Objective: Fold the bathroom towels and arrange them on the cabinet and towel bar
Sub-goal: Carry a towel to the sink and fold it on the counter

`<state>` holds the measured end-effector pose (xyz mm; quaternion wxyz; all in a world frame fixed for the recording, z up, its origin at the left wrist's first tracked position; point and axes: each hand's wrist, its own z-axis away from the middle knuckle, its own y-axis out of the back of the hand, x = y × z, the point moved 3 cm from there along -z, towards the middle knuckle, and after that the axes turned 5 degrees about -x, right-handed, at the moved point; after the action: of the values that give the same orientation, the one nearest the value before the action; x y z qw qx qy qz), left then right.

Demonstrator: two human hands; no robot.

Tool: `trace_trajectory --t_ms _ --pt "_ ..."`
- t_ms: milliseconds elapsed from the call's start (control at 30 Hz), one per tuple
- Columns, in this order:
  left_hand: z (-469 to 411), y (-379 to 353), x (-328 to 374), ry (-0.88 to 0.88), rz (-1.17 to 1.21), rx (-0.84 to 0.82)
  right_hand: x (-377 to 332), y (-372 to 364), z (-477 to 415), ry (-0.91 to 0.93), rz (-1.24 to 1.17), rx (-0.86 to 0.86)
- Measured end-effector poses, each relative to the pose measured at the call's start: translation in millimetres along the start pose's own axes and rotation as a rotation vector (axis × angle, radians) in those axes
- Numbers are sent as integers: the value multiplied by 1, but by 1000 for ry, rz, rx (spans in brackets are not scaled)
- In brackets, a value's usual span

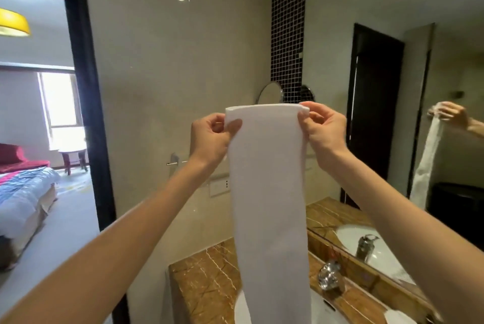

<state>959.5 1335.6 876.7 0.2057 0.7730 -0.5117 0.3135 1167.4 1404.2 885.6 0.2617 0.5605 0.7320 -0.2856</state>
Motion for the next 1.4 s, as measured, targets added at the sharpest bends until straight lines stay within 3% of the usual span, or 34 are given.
trace_trajectory --t_ms 300,533,800,933,1400 --pt "-12 0 107 -159 80 -16 -122 0 0 123 59 134" --pt "-2 -9 118 -139 137 -41 -130 7 11 78 100 187" --pt "29 -10 33 79 94 -137 -35 16 41 -99 155 173" --pt "51 0 -29 198 -46 -167 36 15 61 -243 142 146" --pt "81 41 -169 394 -316 -64 205 -18 79 -443 111 -41"
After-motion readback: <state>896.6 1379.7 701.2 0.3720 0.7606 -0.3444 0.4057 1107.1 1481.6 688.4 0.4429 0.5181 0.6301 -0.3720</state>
